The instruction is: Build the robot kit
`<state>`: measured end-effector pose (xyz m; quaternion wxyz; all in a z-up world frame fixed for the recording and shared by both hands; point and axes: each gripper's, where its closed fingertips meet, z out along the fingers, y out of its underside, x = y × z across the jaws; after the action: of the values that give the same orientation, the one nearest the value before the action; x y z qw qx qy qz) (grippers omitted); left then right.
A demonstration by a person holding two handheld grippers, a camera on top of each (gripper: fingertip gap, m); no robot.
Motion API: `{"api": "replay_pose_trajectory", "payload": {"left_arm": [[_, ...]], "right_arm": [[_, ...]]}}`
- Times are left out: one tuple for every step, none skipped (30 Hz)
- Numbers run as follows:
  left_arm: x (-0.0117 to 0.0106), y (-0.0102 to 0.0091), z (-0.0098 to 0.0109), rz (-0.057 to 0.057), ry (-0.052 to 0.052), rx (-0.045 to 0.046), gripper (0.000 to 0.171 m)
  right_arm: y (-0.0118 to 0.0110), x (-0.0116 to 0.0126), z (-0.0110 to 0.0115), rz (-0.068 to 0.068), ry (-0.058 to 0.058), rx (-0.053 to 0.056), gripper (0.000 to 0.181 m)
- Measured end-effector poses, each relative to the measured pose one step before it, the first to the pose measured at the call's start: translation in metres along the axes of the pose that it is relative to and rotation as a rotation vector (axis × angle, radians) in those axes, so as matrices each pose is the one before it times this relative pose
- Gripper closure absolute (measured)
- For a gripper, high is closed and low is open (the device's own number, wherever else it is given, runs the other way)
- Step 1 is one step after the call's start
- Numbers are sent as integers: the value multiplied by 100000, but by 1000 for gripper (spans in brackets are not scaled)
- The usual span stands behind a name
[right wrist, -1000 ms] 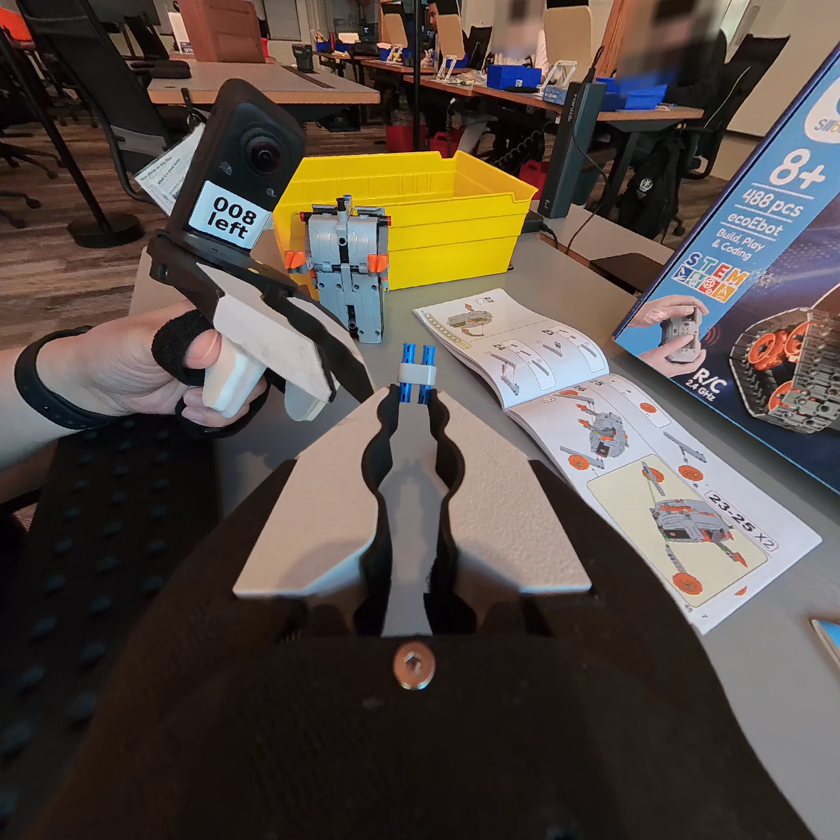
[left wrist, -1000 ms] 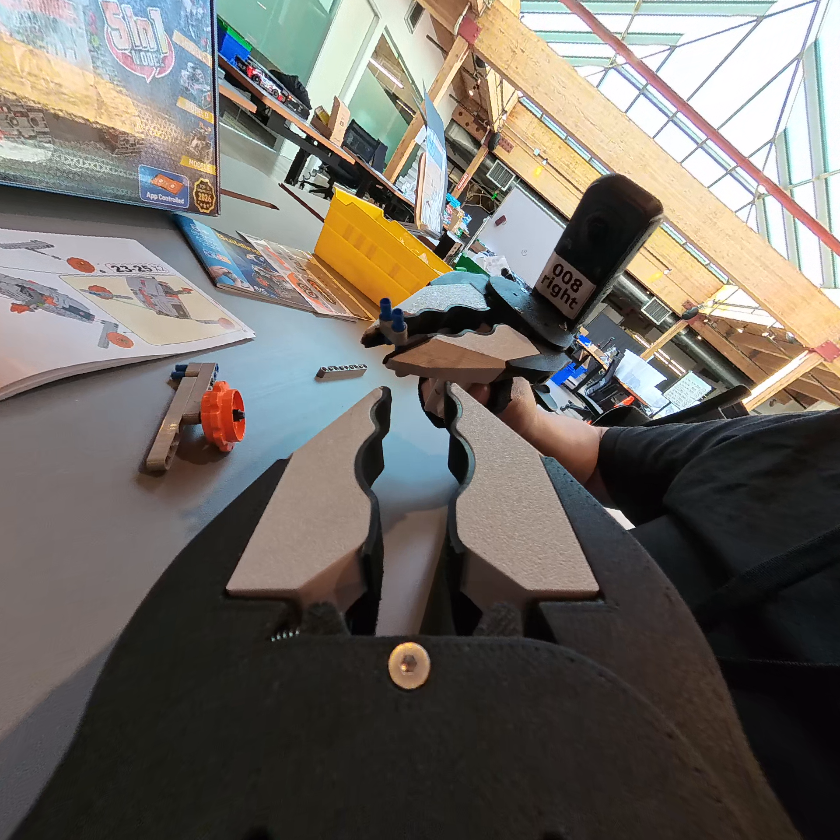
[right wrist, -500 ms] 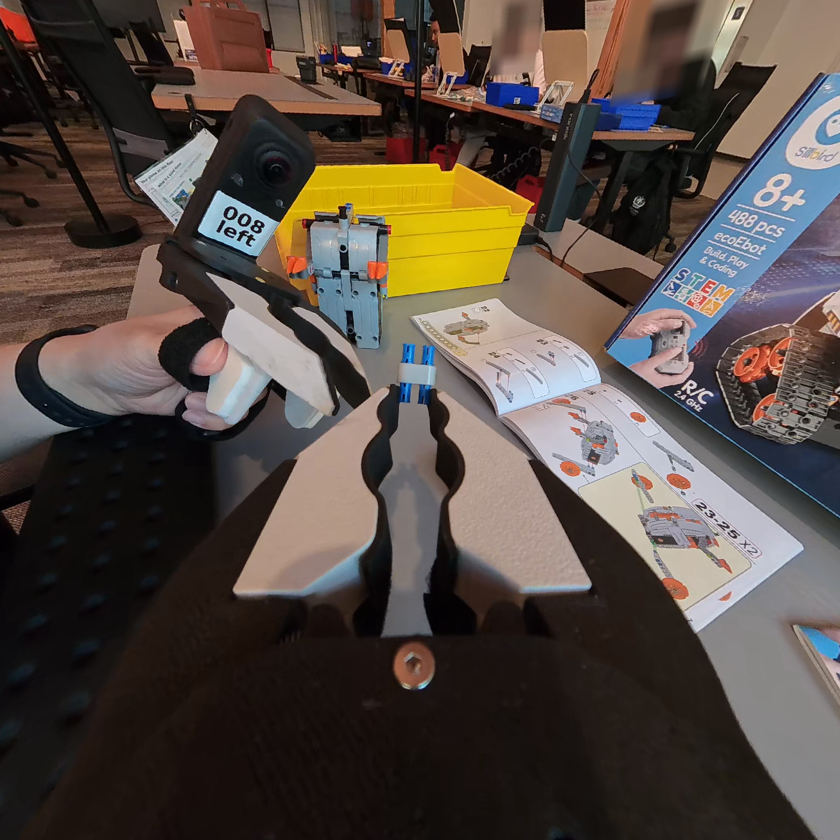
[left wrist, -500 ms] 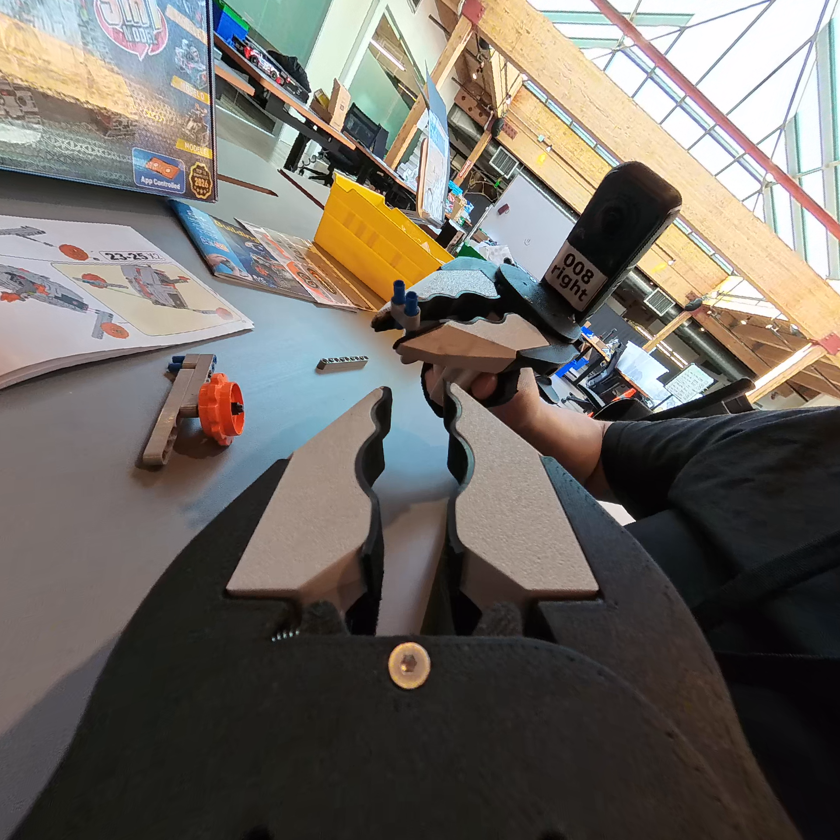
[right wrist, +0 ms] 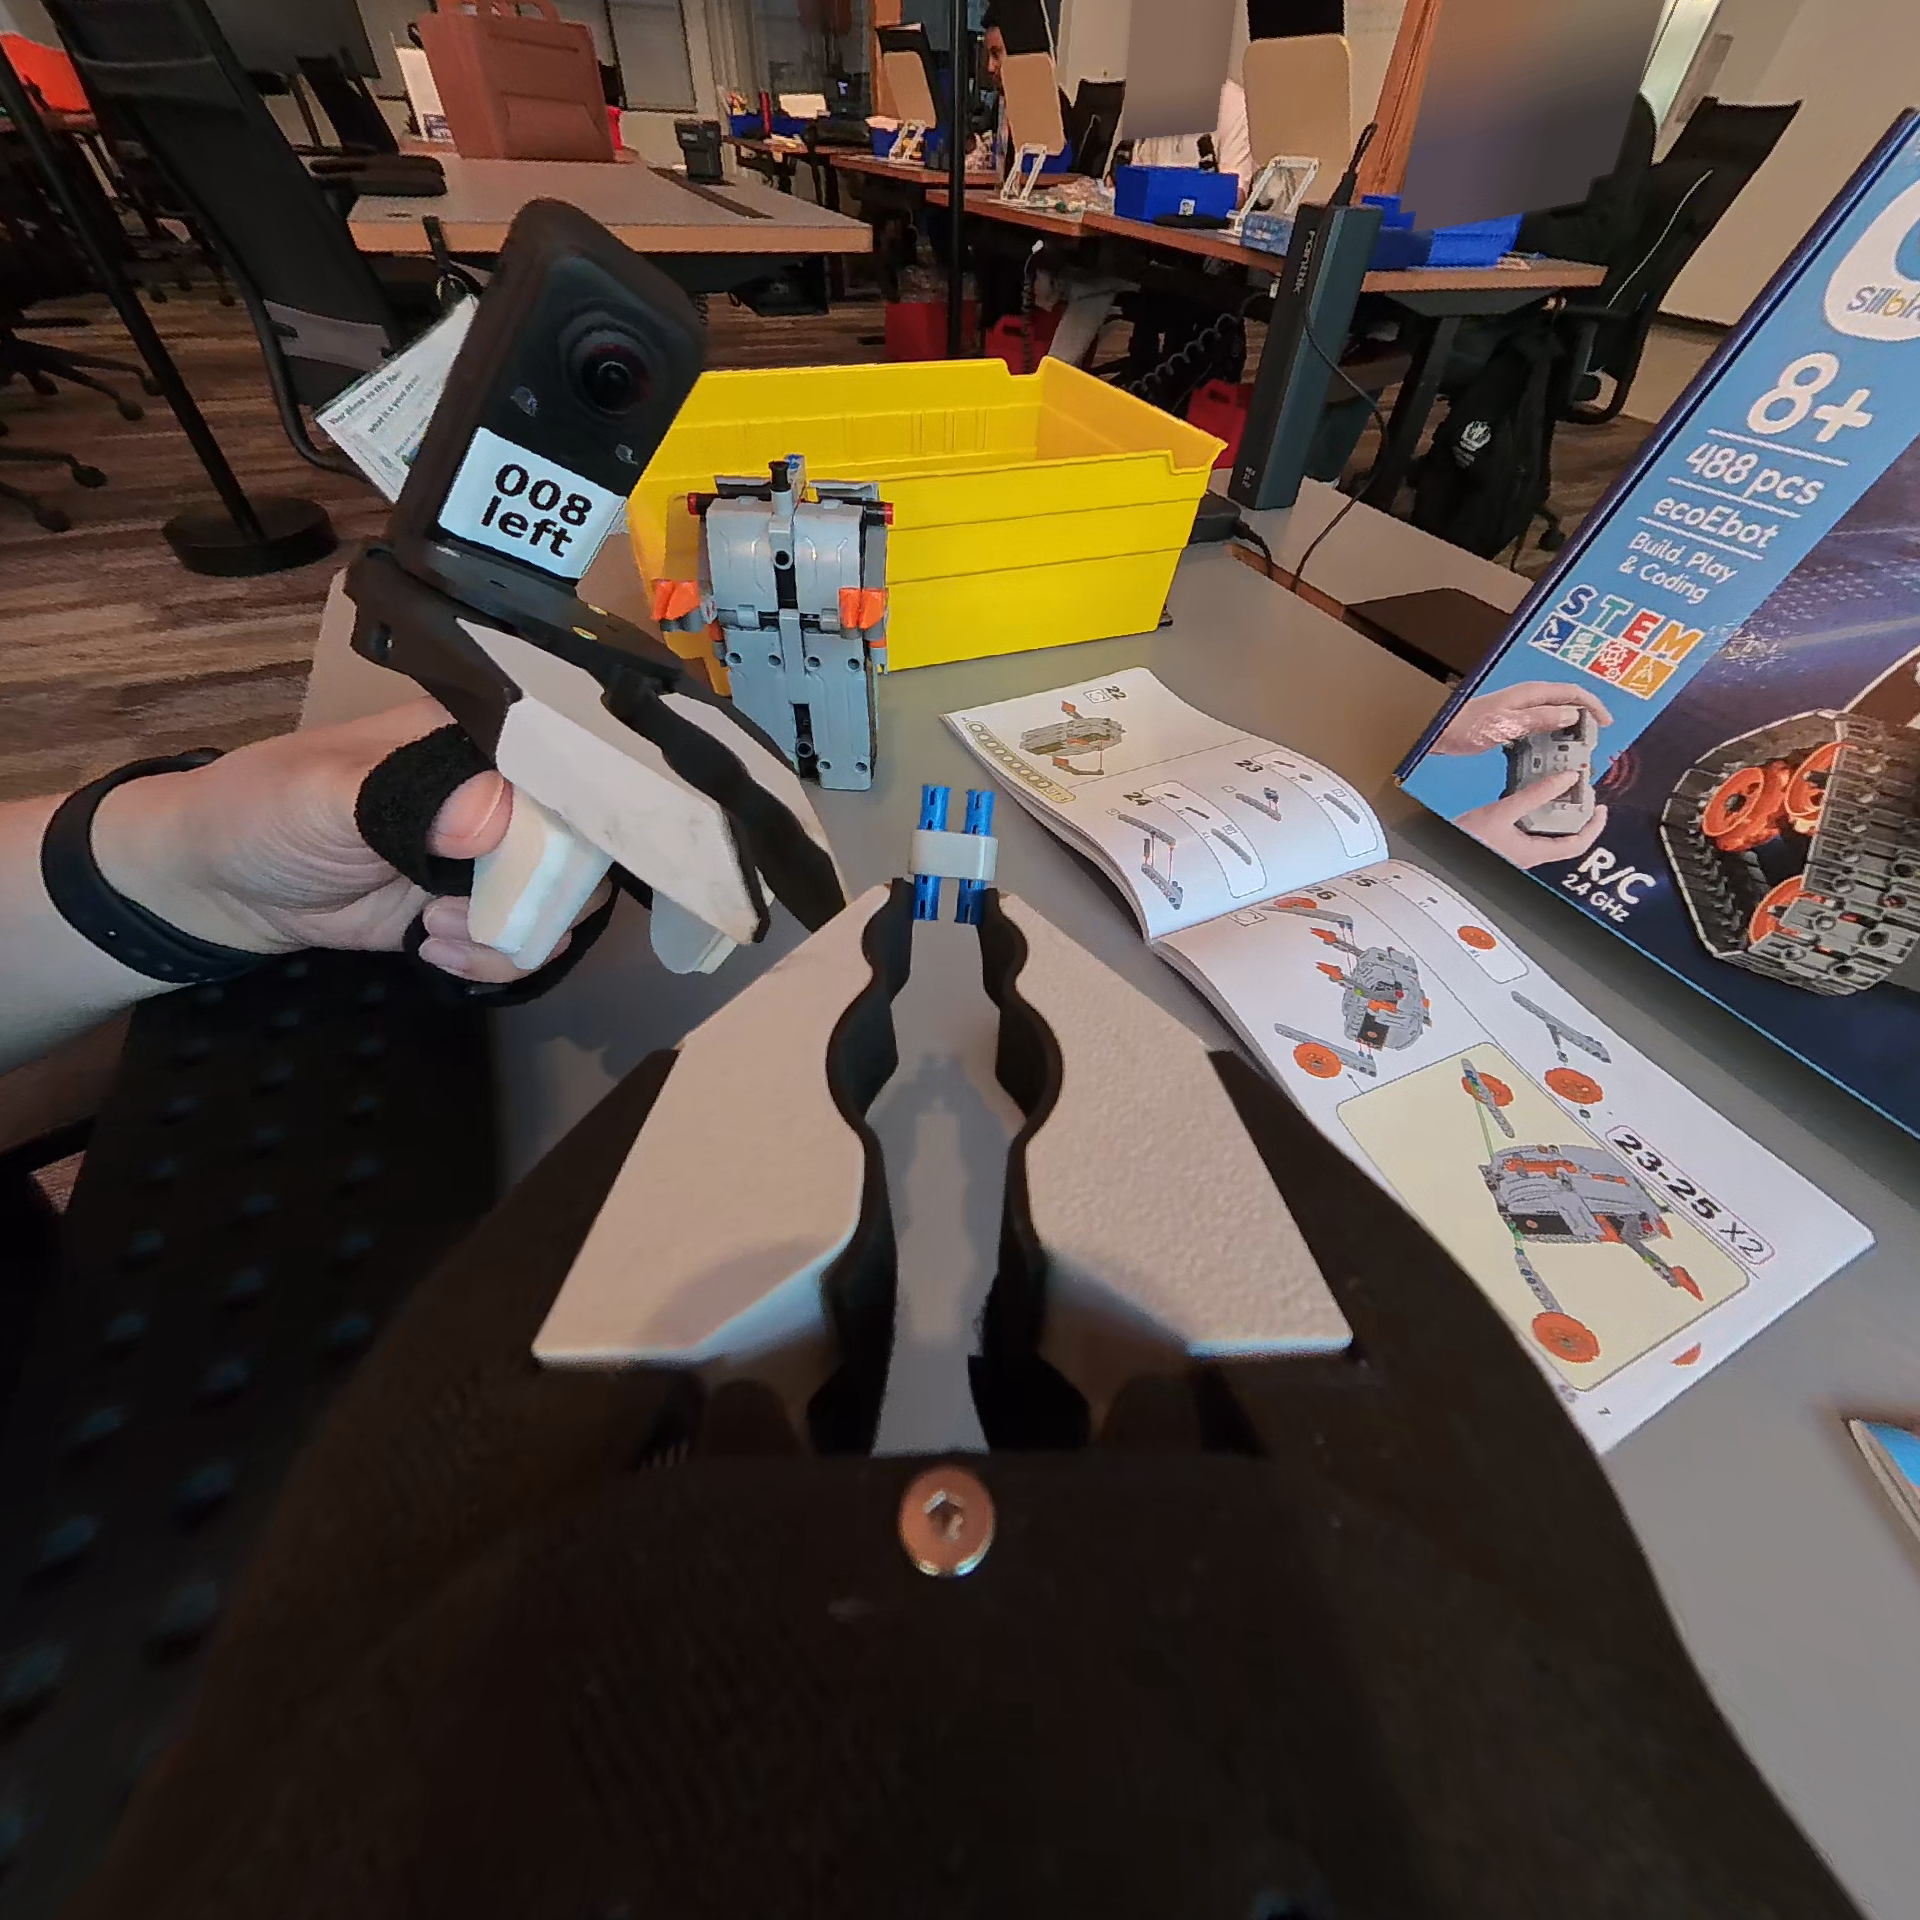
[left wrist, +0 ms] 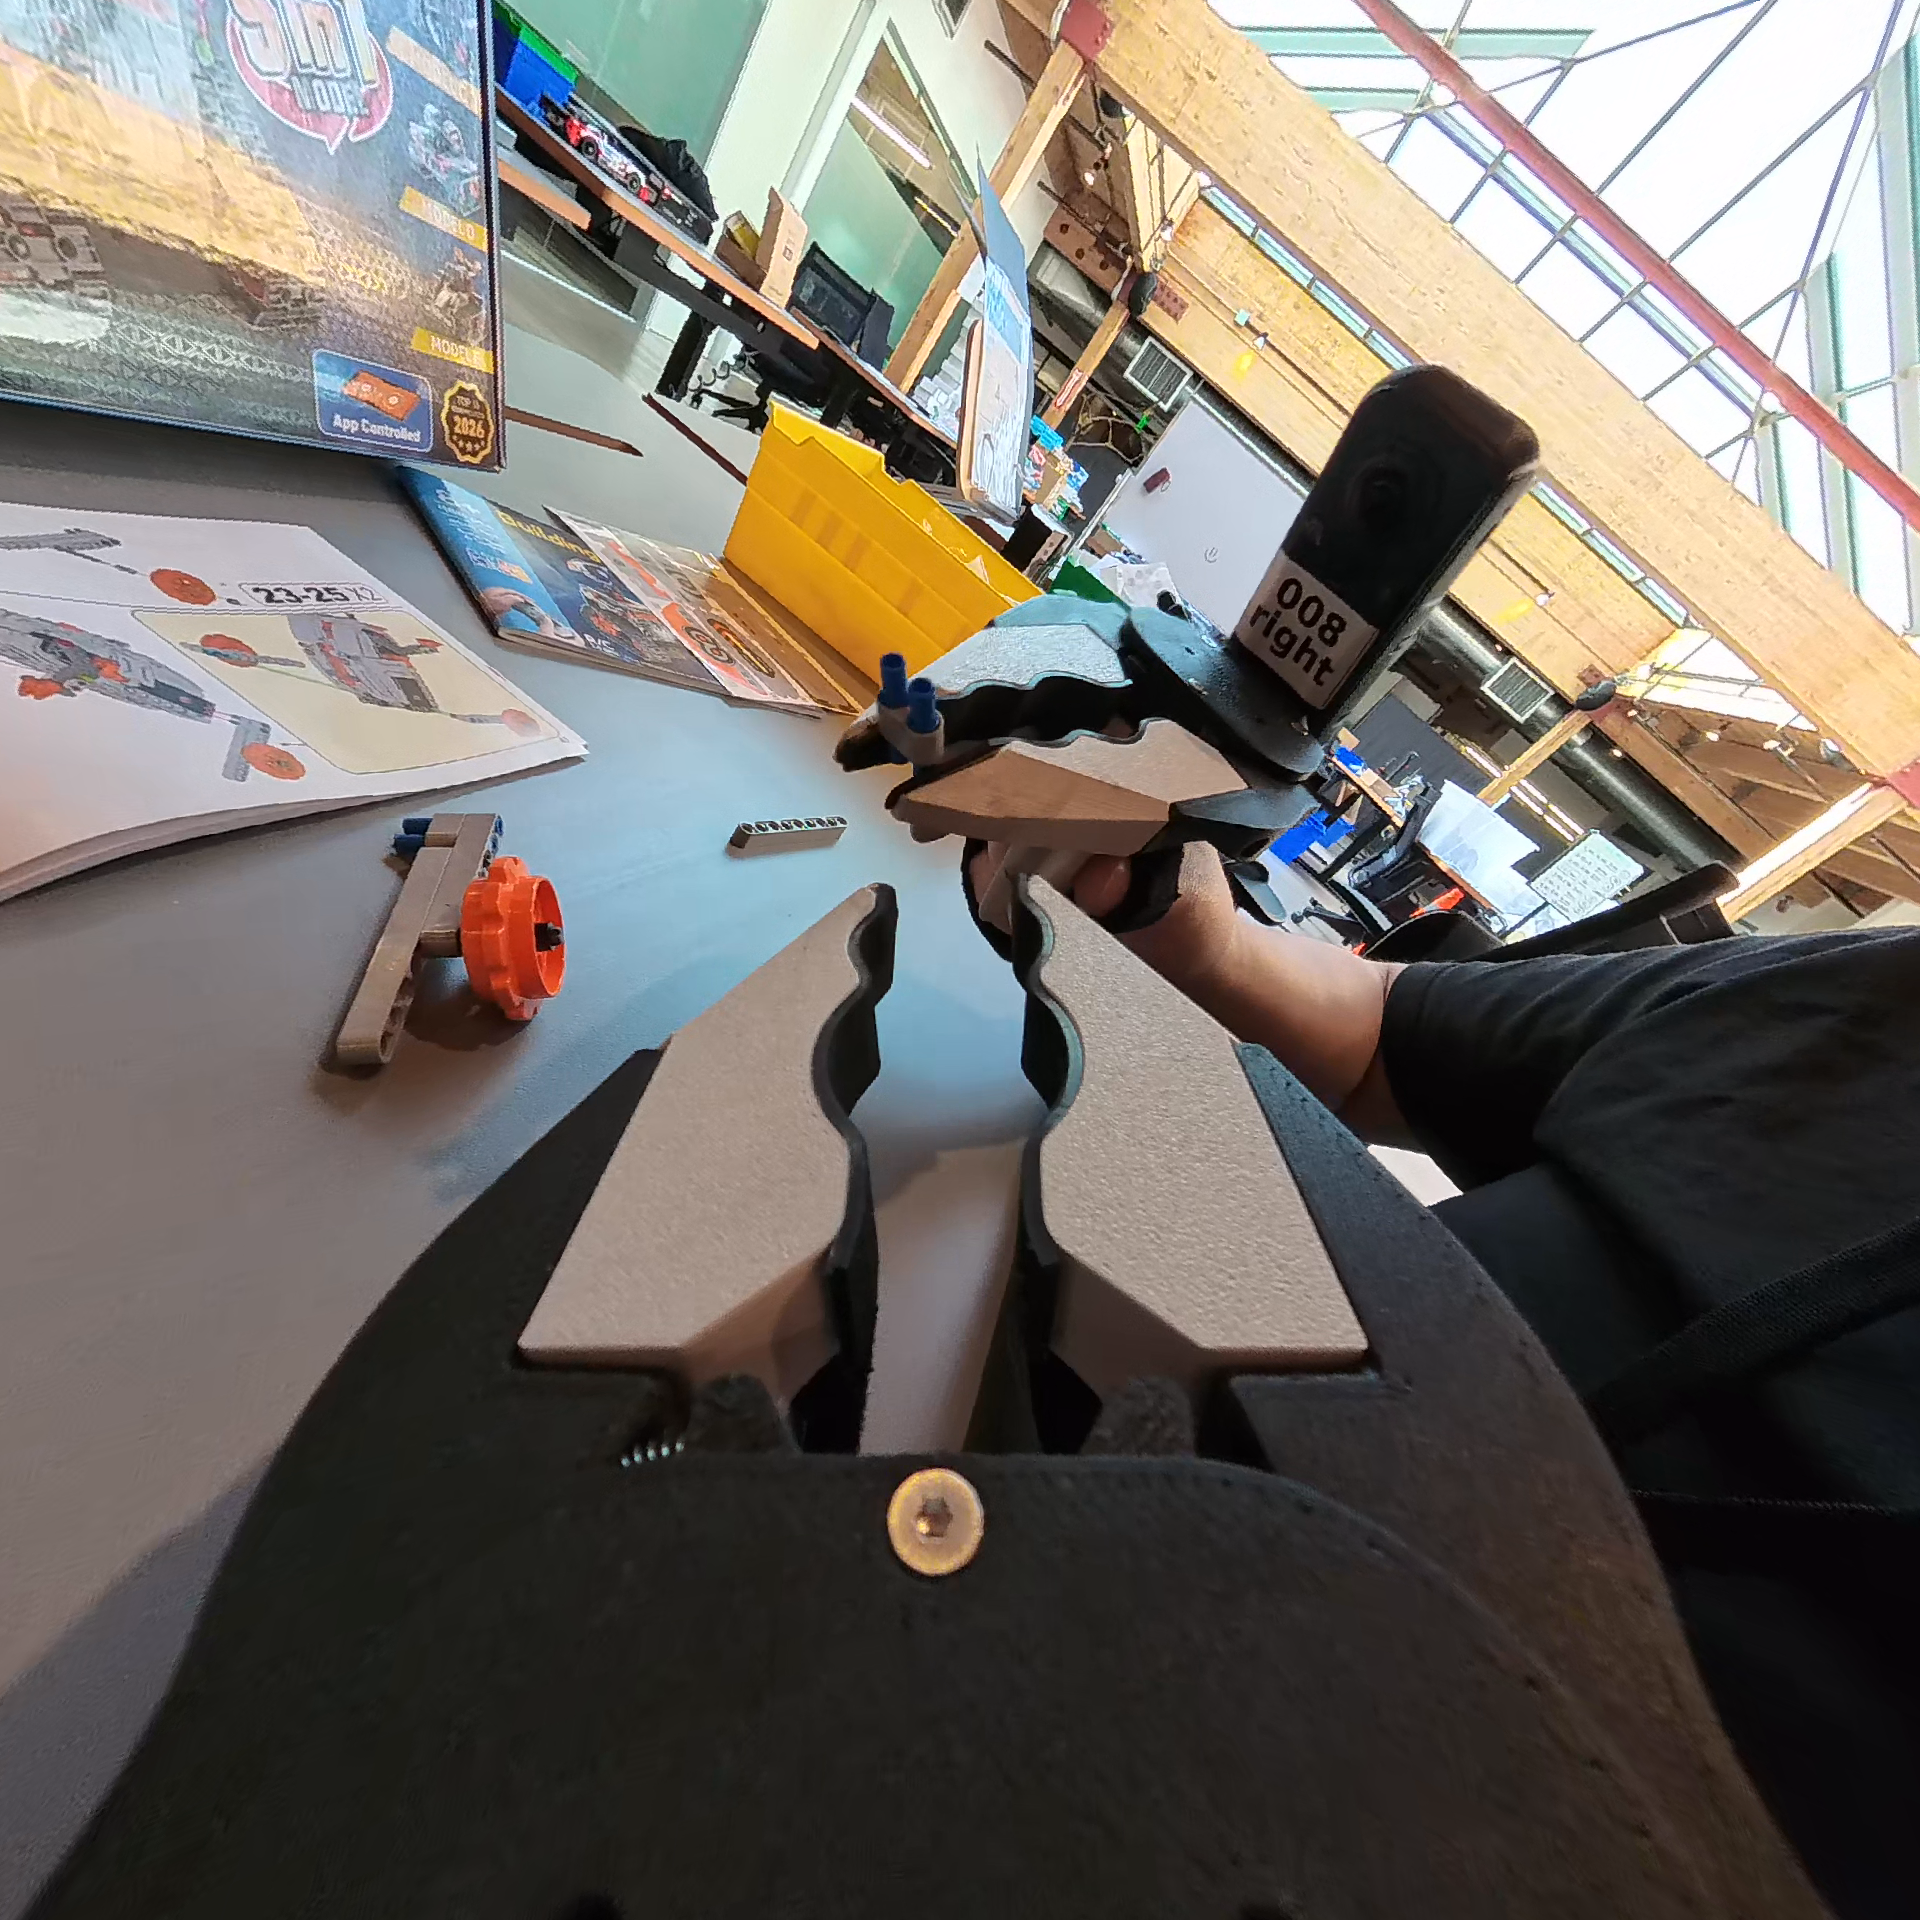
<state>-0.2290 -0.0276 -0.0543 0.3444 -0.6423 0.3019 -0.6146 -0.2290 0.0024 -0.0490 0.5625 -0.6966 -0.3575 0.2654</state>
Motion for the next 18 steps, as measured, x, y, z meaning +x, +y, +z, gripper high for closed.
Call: {"api": "replay_pose_trajectory", "payload": {"left_arm": [[-25,-32,-19,34,-189,160,152],[-39,-27,-29,35,-339,167,152],[-39,-69,-43,79,-347,395,152],[-25,-149,-54,143,-215,799,152],[-30,-251,-78,266,-443,1345,151],[-143,-469,-103,559,-1627,2713,149],[-116,-699,-97,1402,-2103,4488,146],[53,-674,-23,2206,-1442,4183,145],[-68,-349,84,2621,-2179,1724,145],[-298,0,206,3113,-3398,-774,145],[-290,248,284,3232,-3151,-2335,144],[-27,266,294,2672,-1440,-2448,145],[169,95,199,1712,-188,-1107,149],[62,-63,31,962,-530,107,151],[-58,-17,-41,370,-781,-8,151],[-91,19,-80,-318,-538,-90,159],[-40,45,-90,-465,312,-60,162],[30,57,-63,-1443,913,-133,163]], "right_arm": [[20,-4,12,827,-424,92,171],[1,23,-11,727,-216,113,171],[13,54,-16,563,29,16,171],[-2,18,-7,404,-173,32,170],[16,-21,6,307,-308,-54,170],[30,-41,36,107,-325,-58,170],[39,-31,71,-230,46,-120,171],[53,-62,129,-810,122,-347,171],[72,-96,159,-1230,280,-580,171],[10,16,120,-2274,1508,-428,171],[-95,-24,85,-4335,1997,-182,171],[-97,-98,67,-4808,1710,-607,171],[-52,-50,65,-3742,1823,-765,171],[19,87,41,-2790,2018,-685,171],[-44,22,-11,-1691,787,147,171],[34,-183,22,-1291,-1128,-38,171],[-104,-473,36,-1843,-2642,1163,171],[60,-278,84,-2554,-867,149,171]]}}
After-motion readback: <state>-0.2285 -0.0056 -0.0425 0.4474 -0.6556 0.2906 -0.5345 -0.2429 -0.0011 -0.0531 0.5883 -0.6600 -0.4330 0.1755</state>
